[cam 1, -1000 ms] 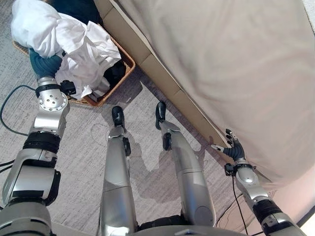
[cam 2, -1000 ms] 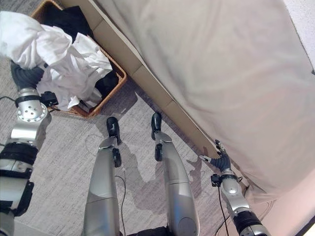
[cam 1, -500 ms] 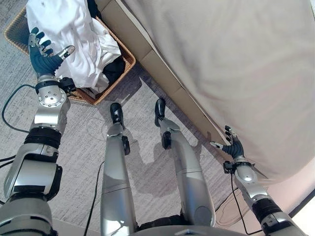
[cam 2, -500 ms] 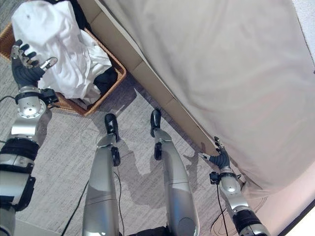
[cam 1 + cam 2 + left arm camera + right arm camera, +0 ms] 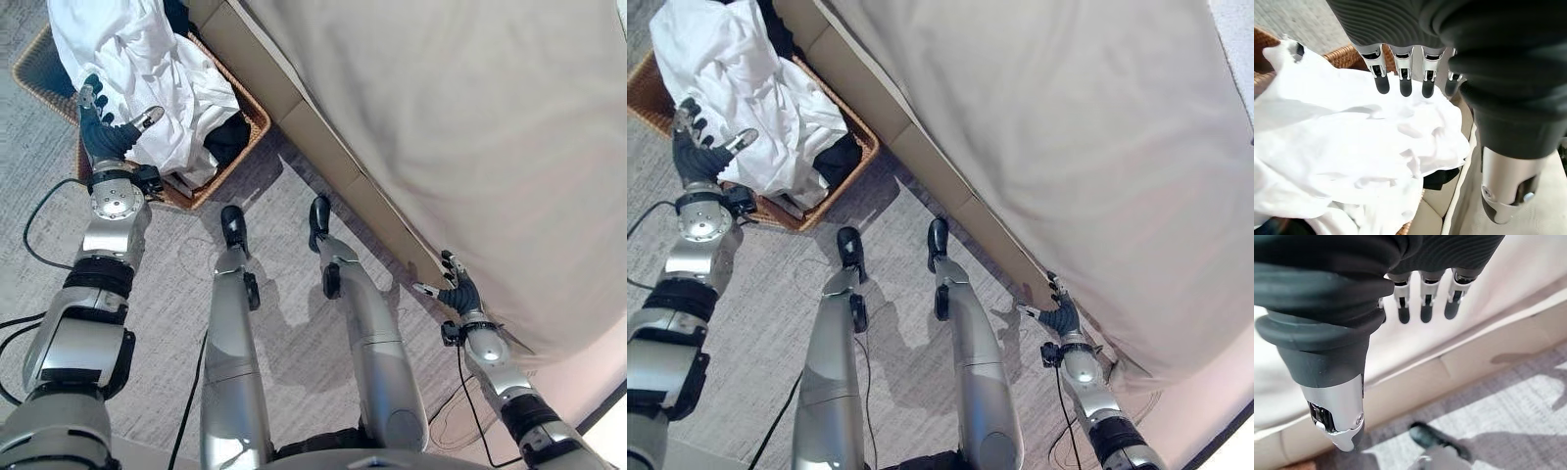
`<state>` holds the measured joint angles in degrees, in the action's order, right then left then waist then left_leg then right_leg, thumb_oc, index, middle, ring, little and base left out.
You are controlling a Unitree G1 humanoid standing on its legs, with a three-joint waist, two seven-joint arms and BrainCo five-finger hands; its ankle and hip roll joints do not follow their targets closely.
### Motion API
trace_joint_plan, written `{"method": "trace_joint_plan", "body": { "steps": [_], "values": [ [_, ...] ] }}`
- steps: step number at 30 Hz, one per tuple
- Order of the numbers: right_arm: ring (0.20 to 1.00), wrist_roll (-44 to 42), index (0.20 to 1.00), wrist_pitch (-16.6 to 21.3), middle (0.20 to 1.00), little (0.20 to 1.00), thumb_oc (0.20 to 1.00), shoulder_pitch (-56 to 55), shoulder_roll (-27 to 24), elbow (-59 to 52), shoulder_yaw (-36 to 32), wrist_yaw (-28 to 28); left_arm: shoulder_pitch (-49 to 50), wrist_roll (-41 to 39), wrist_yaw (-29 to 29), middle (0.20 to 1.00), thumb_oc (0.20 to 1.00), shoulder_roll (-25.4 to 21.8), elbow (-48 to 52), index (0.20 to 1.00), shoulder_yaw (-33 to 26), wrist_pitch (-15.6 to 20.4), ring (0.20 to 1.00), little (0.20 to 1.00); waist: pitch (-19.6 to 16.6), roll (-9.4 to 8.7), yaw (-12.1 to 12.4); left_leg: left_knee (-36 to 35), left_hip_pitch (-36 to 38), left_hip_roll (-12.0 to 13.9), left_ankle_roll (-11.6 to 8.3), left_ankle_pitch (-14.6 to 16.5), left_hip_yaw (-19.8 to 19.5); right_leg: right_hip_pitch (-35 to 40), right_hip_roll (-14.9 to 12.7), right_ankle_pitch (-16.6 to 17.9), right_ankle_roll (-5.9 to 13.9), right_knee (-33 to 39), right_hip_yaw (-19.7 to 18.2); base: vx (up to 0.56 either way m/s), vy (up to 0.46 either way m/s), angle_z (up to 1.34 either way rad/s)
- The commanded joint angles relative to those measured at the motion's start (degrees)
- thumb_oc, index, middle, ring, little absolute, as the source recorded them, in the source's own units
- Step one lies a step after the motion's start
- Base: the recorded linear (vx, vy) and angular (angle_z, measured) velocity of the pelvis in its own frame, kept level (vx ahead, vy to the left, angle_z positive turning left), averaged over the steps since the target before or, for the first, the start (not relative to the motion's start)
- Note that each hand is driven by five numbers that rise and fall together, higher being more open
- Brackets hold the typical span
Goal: Pick up clothes into the bucket
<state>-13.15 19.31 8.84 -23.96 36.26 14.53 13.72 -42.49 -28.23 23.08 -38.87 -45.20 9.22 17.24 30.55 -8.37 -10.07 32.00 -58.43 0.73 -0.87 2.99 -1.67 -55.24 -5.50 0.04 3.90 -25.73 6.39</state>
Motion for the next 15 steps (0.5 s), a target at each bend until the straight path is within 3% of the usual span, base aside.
{"method": "trace_joint_plan", "body": {
  "steps": [1, 2, 3, 8, 12, 15],
  "values": [
    [1.0, -0.81, 1.0, 0.59, 1.0, 1.0, 1.0, -0.1, -2.01, -1.25, 1.12, 1.41, 6.62, 2.6, 1.91, 1.0, 1.0, 2.88, 2.55, 1.0, -3.47, 3.24, 1.0, 1.0, -0.76, -0.46, 2.41, 0.34, 6.32, -0.56, -0.27, 4.29, -0.63, 5.32, -4.21, 1.85, 4.58, 3.24, 0.16, 0.0, 0.0, 0.0],
    [1.0, -0.81, 1.0, 0.59, 1.0, 1.0, 1.0, -0.11, -2.02, -1.25, 1.13, 1.41, 6.65, 2.61, 1.92, 1.0, 1.0, 2.88, 2.57, 1.0, -3.48, 3.23, 1.0, 1.0, -0.76, -0.47, 2.4, 0.32, 6.35, -0.56, -0.26, 4.28, -0.62, 5.34, -4.21, 1.85, 4.58, 3.25, 0.15, -0.07, -0.007, -0.1],
    [1.0, -1.12, 1.0, 0.64, 1.0, 1.0, 1.0, 0.31, -1.51, -0.99, 0.9, 1.39, 10.35, 3.03, 1.23, 1.0, 1.0, 6.37, 2.04, 1.0, -4.39, 3.92, 1.0, 1.0, -0.76, 0.05, 2.87, -2.04, 8.72, -1.2, -0.05, 1.64, 0.3, 7.12, -4.87, 3.34, 3.88, 4.2, 0.42, -0.08, -0.017, -0.12],
    [1.0, -4.39, 1.0, 1.03, 1.0, 1.0, 1.0, 1.17, 0.25, 2.64, 0.1, -0.71, 18.36, 4.6, -3.04, 1.0, 1.0, 13.24, 1.16, 1.0, -2.99, 4.61, 1.0, 1.0, -0.76, 2.74, 4.48, -8.45, 19.95, -1.89, -0.54, -0.15, 0.51, 16.97, -5.47, 2.25, 3.41, 5.75, 0.77, 0.01, -0.05, 0.07],
    [1.0, -5.9, 1.0, 0.37, 1.0, 1.0, 1.0, 1.16, 1.29, 7.11, -1.64, -2.36, 23.5, 4.3, -8.88, 1.0, 1.0, 16.22, -0.08, 1.0, -1.0, 4.65, 1.0, 1.0, -0.76, 5.27, 4.96, -14.02, 30.86, -2.04, -1.02, -1.44, 0.22, 27.05, -5.43, 1.15, 3.26, 7.81, 1.76, 0.08, -0.064, 0.08],
    [1.0, -5.77, 1.0, -0.46, 1.0, 1.0, 1.0, 0.76, 2.19, 10.22, -1.6, -3.78, 26.59, 5.02, -11.97, 1.0, 1.0, 17.98, -2.99, 1.0, -0.36, 4.33, 1.0, 1.0, -3.42, 6.67, 5.06, -18.12, 38.0, -1.67, -1.63, -2.15, 0.22, 33.65, -4.77, 0.55, 3.1, 10.11, 2.19, 0.14, -0.078, 0.11]
  ]
}}
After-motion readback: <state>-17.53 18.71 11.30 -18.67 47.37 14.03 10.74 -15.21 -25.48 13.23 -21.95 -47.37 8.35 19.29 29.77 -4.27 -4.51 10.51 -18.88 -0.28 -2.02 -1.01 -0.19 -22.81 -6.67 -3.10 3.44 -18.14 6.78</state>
